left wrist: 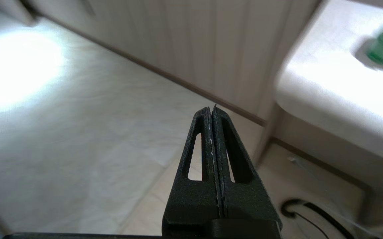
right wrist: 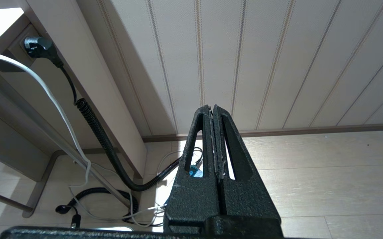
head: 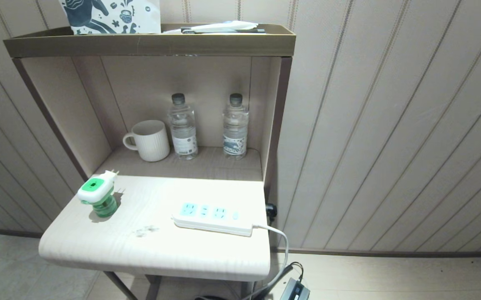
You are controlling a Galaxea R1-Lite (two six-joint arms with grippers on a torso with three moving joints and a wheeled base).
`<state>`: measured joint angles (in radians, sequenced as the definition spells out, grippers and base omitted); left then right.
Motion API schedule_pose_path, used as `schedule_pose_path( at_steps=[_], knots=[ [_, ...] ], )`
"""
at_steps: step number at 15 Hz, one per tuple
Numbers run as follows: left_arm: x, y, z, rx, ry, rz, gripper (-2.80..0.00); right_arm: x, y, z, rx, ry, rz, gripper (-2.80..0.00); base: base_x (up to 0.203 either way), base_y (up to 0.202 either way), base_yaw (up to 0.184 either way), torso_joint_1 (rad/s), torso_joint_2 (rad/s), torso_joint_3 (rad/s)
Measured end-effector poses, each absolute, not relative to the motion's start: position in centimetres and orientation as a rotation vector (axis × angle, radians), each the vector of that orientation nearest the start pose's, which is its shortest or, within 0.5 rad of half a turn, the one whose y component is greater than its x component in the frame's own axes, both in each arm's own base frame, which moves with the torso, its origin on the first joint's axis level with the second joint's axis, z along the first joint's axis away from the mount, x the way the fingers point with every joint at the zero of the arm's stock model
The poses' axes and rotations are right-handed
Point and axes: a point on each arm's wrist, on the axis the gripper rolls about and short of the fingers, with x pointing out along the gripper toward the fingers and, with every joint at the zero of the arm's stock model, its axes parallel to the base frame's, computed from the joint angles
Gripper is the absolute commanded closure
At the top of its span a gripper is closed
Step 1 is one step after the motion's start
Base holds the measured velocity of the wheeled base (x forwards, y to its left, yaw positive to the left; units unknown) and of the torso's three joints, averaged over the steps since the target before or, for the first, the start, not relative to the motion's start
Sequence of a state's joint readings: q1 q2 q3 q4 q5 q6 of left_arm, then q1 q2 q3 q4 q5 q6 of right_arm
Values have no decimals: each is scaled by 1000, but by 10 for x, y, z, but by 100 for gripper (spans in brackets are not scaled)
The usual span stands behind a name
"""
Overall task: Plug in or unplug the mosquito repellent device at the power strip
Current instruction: Pick up the mosquito repellent liquid
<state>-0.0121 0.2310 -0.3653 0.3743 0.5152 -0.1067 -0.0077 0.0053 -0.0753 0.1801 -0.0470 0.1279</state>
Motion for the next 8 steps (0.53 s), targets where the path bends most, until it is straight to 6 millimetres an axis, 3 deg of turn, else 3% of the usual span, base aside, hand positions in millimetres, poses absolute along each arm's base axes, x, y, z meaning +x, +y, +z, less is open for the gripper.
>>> schedule_pose_path(
  at_steps=[4,6,8],
  knots=[
    [-28,5,100,20,102,258,0,-29,-1,78,126,107,-62,0,0,0,0,0,0,0],
    [-25,2,92,21,-6,112,0,-29,-1,77,128,108,-61,0,0,0,0,0,0,0],
    [-23,0,80,21,-1,-3,0,-29,-1,77,132,109,-62,0,0,0,0,0,0,0]
  ],
)
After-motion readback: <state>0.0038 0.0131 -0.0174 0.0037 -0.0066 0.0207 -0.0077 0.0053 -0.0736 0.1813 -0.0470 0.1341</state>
